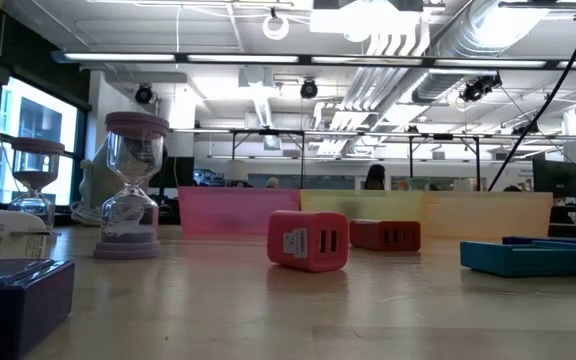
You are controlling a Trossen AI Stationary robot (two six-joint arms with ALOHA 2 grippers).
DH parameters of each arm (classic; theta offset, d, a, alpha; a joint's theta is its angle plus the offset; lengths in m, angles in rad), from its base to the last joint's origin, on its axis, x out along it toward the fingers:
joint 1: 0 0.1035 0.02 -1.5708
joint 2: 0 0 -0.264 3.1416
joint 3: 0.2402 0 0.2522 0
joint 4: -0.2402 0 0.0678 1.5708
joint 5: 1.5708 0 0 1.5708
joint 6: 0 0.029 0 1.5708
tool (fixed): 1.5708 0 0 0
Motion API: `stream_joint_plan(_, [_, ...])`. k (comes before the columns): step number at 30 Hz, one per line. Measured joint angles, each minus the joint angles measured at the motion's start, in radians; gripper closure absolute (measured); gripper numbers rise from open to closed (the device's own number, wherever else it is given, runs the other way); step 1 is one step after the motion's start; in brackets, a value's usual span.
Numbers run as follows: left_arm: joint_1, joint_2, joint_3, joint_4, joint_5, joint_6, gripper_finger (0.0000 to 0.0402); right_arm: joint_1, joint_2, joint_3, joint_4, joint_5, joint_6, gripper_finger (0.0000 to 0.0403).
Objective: Pick & Place Office items
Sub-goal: Put the black green hourglass into the orange bin
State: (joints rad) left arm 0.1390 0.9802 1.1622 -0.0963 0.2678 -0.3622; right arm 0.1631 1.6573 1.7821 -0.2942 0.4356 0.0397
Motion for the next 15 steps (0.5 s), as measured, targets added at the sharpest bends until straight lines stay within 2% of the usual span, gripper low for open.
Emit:
stream_joint_plan(3, [0.000,-0.002,0.000,0.001,0.001,-0.001,0.0068,0.000,0.000,0.000,-0.050,0.000,0.039,0.0218])
stream_joint_plan(9, [0.000,-0.007,0.000,-0.005,0.003,-0.002,0.0063,0.000,-0.029,0.001,-0.228,0.009,0.191,0.0218])
stream_joint_plan(15, [0.023,-0.008,0.000,-0.031,0.004,-0.037,0.0062,-0.002,-0.099,0.001,-0.468,0.045,0.419,0.0218])
